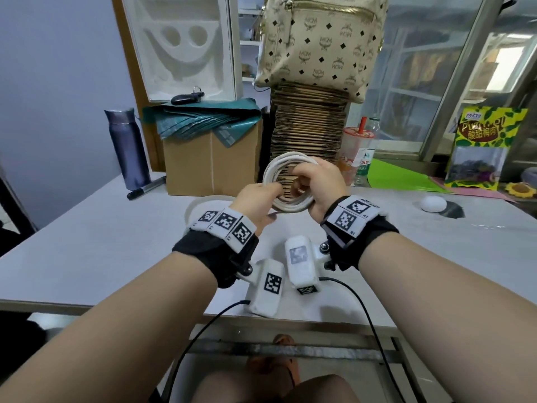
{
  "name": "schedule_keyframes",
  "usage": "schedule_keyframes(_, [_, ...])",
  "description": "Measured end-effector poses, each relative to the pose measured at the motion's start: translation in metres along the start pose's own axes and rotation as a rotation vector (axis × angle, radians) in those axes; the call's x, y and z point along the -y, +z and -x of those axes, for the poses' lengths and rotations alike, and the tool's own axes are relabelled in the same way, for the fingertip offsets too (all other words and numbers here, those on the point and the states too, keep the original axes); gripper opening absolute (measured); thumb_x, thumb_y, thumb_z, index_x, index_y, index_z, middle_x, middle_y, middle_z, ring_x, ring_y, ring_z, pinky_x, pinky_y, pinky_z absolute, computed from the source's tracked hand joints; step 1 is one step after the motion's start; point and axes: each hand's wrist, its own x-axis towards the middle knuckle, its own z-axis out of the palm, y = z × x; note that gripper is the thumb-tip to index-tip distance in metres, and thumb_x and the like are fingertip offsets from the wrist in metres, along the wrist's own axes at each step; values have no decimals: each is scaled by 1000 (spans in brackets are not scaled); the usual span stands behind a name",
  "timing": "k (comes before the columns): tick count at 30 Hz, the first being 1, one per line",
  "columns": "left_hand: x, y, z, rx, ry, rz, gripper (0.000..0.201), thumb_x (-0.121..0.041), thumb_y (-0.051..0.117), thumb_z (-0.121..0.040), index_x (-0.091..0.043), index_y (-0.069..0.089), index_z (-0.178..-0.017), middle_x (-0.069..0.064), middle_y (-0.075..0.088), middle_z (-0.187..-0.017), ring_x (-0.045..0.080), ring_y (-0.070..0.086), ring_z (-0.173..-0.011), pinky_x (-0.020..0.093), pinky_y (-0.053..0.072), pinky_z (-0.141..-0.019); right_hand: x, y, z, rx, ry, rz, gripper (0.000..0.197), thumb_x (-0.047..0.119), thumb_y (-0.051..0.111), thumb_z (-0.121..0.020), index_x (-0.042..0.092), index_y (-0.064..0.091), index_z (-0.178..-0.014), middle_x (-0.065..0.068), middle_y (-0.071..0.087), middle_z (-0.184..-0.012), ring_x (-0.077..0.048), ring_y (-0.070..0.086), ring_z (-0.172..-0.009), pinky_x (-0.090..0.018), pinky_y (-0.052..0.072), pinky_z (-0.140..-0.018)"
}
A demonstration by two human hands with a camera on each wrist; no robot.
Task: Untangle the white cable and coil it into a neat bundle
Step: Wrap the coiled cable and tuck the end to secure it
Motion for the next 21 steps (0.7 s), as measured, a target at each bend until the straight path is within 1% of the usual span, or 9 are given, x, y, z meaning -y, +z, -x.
schedule_keyframes(2, [0, 1, -4, -139, 129, -136, 8, -17, 59, -74, -11, 55, -70, 17, 53, -82, 27, 50, -75, 35, 42, -66, -1, 2, 2, 4, 22, 5, 22, -3, 53, -81, 13, 55, -66, -4, 46, -54, -14, 41, -44, -27, 37, -51])
schedule_keyframes(4, [0, 0, -1, -240, 225, -309, 11, -19, 60, -78, -14, 60, -69, 27, 54, -118, 35, 51, -114, 39, 45, -88, -1, 4, 4, 13, 66, -5, 25, -2, 51, -84, 13, 53, -66, 3, 43, -44, -13, 40, -43, -25, 37, -48])
schedule_keyframes(6, [-4, -2, 5, -278, 277, -424, 7, -12, 58, -86, -14, 64, -85, 23, 16, -153, 25, 13, -146, 31, 34, -109, -2, 6, 7, 33, 91, -9, 26, -2, 48, -86, 13, 51, -65, 4, 40, -39, -13, 38, -40, -27, 37, -49])
schedule_keyframes(8, [-4, -5, 5, -260, 329, -445, 20, -3, 56, -84, -16, 60, -99, 18, 4, -156, 25, 6, -147, 37, 38, -108, -2, 9, 10, 51, 101, -27, 25, -4, 46, -86, 11, 48, -66, 5, 37, -36, -12, 35, -35, -29, 37, -51])
schedule_keyframes(10, [-7, -8, 10, -247, 294, -369, 47, 1, 57, -81, -20, 48, -122, 19, 28, -148, 30, 34, -136, 40, 47, -99, -1, 11, 13, 53, 128, -74, 26, -6, 43, -87, 11, 45, -67, 4, 33, -35, -10, 32, -31, -28, 37, -49])
schedule_keyframes(13, [-8, -10, 14, -167, 180, 16, 62, 8, 51, -85, -21, 30, -136, 13, 58, -103, 21, 63, -80, 34, 56, -71, 2, 14, 16, 54, 191, -144, 28, -7, 41, -86, 10, 42, -65, 2, 31, -35, -11, 30, -29, -25, 37, -46])
schedule_keyframes(15, [-9, -12, 17, -96, 121, 184, 49, 10, 44, -89, -15, 36, -130, 12, 62, -88, 18, 61, -63, 31, 54, -60, 3, 17, 16, 61, 239, -111, 28, -7, 42, -86, 9, 42, -62, 2, 32, -35, -11, 31, -29, -25, 37, -45])
schedule_keyframes(18, [-6, -18, 18, -55, 98, 122, 18, 4, 44, -94, -5, 54, -105, 11, 61, -71, 15, 60, -48, 28, 56, -54, 4, 22, 18, 83, 315, -28, 24, -3, 46, -86, 7, 47, -65, 0, 37, -37, -12, 36, -30, -27, 41, -47])
schedule_keyframes(21, [-5, -31, 15, -63, 34, 84, 19, 9, 42, -91, -2, 56, -85, 11, 58, -59, 17, 61, -44, 33, 57, -58, 1, 24, 16, 179, 373, 106, 12, 13, 59, -87, 6, 59, -77, -6, 52, -58, -14, 52, -44, -28, 51, -57])
